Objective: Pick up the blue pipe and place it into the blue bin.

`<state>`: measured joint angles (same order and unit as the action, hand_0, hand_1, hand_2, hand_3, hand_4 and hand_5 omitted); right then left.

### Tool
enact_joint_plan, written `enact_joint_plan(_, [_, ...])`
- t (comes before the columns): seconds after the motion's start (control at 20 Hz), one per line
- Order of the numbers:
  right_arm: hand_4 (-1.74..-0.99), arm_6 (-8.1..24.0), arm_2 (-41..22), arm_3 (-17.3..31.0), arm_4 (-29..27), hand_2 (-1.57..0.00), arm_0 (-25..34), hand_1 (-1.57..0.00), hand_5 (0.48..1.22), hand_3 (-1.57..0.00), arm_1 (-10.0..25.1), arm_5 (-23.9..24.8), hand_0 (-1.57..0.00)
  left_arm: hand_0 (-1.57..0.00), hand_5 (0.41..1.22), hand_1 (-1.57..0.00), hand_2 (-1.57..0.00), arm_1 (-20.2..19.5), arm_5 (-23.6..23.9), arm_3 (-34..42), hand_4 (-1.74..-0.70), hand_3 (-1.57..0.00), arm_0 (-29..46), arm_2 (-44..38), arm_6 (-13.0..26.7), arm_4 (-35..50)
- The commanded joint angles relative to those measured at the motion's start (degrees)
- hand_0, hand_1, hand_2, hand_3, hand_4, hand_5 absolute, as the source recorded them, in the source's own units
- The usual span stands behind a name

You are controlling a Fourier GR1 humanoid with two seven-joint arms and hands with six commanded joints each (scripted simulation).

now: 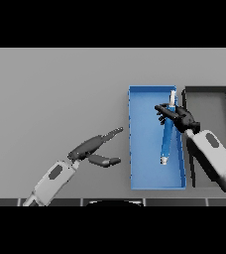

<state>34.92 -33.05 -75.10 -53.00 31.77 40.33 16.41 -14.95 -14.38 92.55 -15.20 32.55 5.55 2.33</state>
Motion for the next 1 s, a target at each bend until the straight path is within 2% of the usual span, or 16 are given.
enact_joint_plan(0.0, [-1.302, 0.02, -3.25, -0.72, -3.23, -0.55, 1.27, -0.57, 1.182, -0.33, 2.0, 1.07, -0.6, 0.0, 0.476, 0.0, 0.0, -0.43, -0.15, 0.35, -0.83, 0.0, 0.3, -0.29, -0.48, 0.38])
enact_joint_plan(0.1, [-1.234, -0.05, -5.65, -2.05, -1.51, -0.35, 1.69, -0.36, 1.091, -0.21, 3.16, -2.27, -0.38, 0.0, 0.477, 0.0, 0.0, -0.63, -0.26, 0.7, -0.83, 0.0, 0.53, -0.36, -0.45, 0.76])
enact_joint_plan(0.2, [-1.204, 0.03, -8.53, -3.71, 1.69, -0.22, 2.89, -0.23, 1.002, -0.13, 5.63, -4.7, -0.25, 0.0, 0.477, 0.0, 0.0, -0.53, -0.12, 0.58, -0.83, 0.0, 0.37, -0.52, -0.31, 0.86])
enact_joint_plan(0.4, [-1.189, 0.02, -10.95, -3.69, 4.05, -0.09, 4.55, -0.09, 0.88, -0.05, 6.06, -5.45, -0.12, 0.0, 0.471, 0.0, 0.0, -0.26, -0.23, -0.11, -0.83, 0.0, 0.33, -0.12, -0.76, 0.27])
enact_joint_plan(0.65, [-1.182, -0.33, -11.95, -3.05, 4.63, -0.03, 4.89, -0.03, 0.795, -0.02, 6.23, -4.1, -0.04, 0.0, 0.472, 0.0, 0.0, -0.44, 0.18, 1.0, -0.83, 0.0, 0.89, 0.06, -0.11, 0.21])
enact_joint_plan(0.95, [-1.186, -1.02, -11.72, -3.59, 4.2, -0.01, 4.64, -0.01, 0.767, -0.01, 6.02, -4.15, -0.02, 0.0, 0.473, 0.0, 0.0, 0.54, 0.86, -0.3, -0.83, 0.0, -0.42, 0.19, 0.8, -0.8])
